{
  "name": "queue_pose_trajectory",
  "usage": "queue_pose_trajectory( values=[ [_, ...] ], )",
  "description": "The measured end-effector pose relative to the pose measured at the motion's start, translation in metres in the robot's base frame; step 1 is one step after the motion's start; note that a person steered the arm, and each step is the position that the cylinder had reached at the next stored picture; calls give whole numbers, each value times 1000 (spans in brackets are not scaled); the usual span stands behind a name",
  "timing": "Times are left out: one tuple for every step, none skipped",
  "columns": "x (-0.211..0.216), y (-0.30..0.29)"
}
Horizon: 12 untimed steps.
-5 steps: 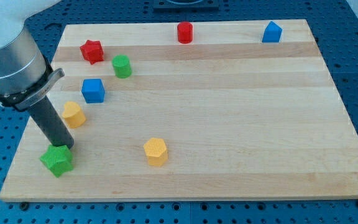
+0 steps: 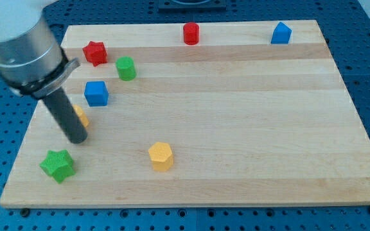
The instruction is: Move the yellow hexagon slightly up
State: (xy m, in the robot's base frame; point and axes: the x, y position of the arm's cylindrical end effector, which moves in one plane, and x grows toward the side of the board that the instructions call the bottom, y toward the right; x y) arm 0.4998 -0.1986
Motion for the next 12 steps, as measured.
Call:
queue_pose_trajectory(
  values=[
    [-1,2],
    [21,9],
    [34,70],
    [51,101],
    [77,93],
    [73,123],
    [34,159],
    [21,180],
    [18,181],
    [13,181],
    [12,181],
    [12,181]
  ],
)
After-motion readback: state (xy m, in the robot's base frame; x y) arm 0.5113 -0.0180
